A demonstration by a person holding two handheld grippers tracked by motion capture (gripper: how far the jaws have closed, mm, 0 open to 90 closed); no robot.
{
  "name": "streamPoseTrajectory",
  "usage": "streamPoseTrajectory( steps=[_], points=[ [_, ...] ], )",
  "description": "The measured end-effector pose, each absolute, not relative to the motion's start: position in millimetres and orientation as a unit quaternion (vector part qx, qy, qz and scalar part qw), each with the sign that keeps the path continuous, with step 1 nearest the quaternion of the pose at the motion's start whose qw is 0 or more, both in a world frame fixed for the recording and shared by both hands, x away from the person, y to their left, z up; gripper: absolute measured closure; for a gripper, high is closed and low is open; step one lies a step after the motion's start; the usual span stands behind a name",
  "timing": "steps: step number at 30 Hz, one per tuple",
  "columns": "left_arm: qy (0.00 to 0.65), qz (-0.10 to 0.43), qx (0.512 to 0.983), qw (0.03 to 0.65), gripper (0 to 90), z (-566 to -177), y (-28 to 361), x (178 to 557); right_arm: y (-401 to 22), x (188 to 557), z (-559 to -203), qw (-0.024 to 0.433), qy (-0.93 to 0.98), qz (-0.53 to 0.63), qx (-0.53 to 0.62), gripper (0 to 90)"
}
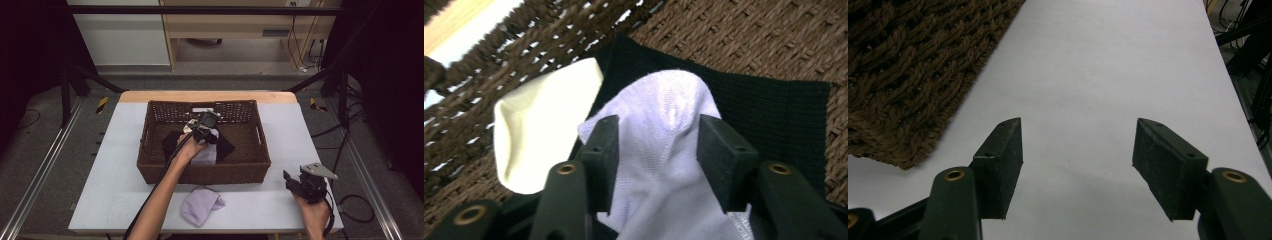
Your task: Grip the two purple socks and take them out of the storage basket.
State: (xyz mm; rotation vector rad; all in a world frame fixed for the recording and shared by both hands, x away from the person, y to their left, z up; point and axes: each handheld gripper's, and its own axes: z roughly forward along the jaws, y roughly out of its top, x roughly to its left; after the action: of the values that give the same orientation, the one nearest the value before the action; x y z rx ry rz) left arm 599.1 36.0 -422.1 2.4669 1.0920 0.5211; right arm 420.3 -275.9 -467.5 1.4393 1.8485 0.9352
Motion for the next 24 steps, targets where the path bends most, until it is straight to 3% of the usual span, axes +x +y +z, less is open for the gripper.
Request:
streamPoseTrajectory(
  steps=[9,24],
  points=[
    [0.408,0.155,0.878,0.196,82.8,-419,39,599,-276,420,-467,0.305,0.699,0.352,0.543,37.0],
    [0.41,0.21,0.814,0.354,85.3,-370,75,561,-276,419,-467,0.309,0.699,0.348,0.543,37.1]
  ],
)
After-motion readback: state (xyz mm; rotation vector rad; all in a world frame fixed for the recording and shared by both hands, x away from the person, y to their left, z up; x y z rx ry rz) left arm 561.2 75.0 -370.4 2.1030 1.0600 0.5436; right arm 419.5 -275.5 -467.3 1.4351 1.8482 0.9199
